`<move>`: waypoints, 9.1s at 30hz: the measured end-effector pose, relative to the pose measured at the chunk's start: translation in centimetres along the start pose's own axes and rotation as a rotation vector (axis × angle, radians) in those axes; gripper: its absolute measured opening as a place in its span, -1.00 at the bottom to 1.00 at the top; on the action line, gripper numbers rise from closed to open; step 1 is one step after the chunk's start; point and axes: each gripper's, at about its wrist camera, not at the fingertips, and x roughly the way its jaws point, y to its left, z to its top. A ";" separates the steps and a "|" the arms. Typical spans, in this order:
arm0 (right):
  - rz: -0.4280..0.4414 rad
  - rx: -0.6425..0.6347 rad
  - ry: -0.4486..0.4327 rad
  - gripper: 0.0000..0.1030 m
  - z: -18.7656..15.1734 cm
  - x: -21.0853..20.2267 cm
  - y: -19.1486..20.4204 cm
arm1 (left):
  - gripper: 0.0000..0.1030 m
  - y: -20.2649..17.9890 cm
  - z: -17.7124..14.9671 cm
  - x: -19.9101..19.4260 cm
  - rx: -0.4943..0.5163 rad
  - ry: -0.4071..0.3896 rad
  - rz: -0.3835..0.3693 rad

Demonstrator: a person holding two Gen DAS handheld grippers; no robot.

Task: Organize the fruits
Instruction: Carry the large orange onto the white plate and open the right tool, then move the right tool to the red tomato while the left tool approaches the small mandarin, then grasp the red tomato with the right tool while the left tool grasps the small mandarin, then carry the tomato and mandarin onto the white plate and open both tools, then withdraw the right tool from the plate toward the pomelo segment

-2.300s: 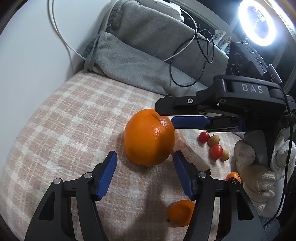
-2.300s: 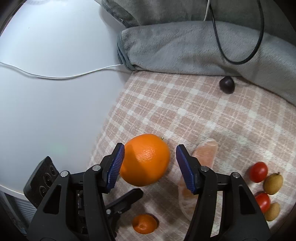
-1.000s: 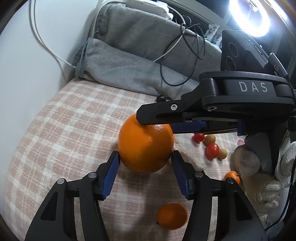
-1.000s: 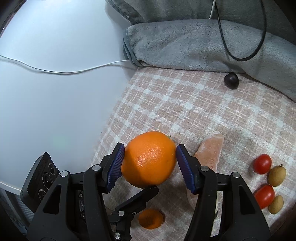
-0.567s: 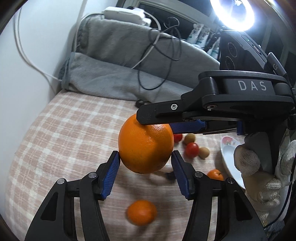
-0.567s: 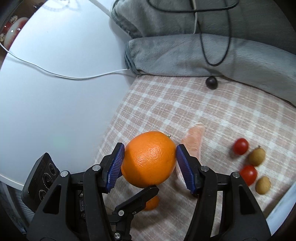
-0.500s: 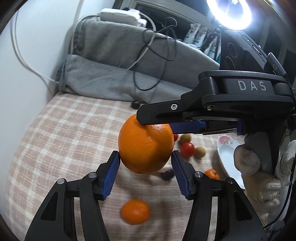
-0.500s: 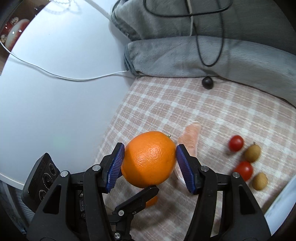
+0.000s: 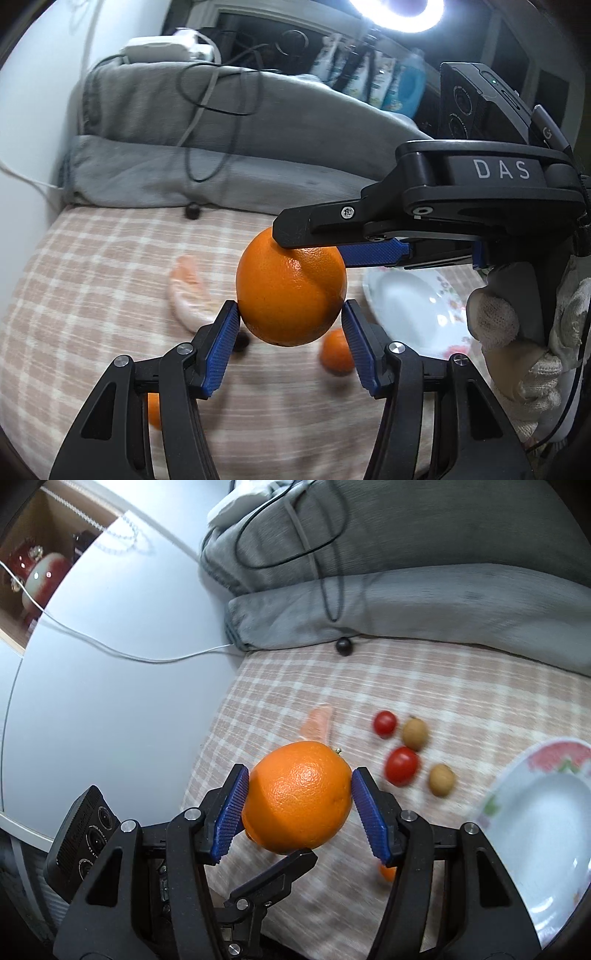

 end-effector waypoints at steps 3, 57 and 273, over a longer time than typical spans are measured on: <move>-0.013 0.019 -0.018 0.20 -0.8 -1.6 -1.4 | 0.10 -1.6 -0.1 0.5 0.019 0.011 -0.026; -0.447 0.039 -0.412 0.59 -7.4 -13.2 -9.9 | 0.24 -5.0 -3.4 0.4 0.075 -0.014 -0.028; -0.301 -0.127 -0.216 0.72 -2.0 -9.3 -6.9 | 0.41 -8.1 -3.2 2.2 0.121 -0.022 -0.108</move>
